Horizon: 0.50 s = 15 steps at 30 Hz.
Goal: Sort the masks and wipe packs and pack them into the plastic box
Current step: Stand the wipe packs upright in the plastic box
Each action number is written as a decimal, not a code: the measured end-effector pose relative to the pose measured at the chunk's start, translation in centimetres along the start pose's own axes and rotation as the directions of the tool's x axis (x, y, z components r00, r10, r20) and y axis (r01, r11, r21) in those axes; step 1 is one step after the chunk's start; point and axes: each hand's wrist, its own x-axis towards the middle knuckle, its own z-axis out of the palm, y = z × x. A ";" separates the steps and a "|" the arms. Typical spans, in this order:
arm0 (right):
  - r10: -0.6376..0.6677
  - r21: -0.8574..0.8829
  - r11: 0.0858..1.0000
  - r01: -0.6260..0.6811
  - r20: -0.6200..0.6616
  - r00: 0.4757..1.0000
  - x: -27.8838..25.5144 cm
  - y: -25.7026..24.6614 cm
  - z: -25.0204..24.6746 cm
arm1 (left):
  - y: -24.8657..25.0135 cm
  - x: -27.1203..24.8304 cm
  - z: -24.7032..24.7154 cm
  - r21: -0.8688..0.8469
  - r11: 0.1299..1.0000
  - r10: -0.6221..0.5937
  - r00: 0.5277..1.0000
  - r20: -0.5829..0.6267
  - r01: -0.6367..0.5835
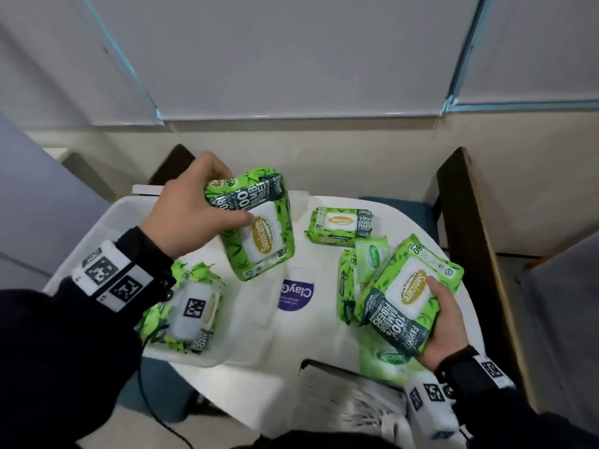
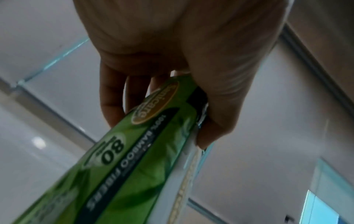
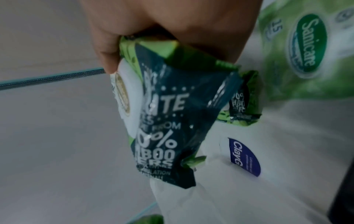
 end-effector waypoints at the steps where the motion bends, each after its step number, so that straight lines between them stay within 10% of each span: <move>1: 0.015 -0.002 1.000 -0.015 0.004 1.000 0.0 0.5 0.7 | -0.7 -0.2 -1.2 0.089 0.996 -0.017 1.000 0.021 0.015; 10: 0.112 -0.135 0.987 -0.090 0.160 0.981 0.2 6.5 11.4 | -11.3 3.9 -4.0 -0.213 0.895 -0.337 0.908 0.248 0.391; 15: 0.125 -0.149 0.984 -0.099 0.175 0.977 0.0 9.0 14.8 | -15.5 4.6 -0.1 -0.096 0.925 -0.322 0.895 0.310 0.366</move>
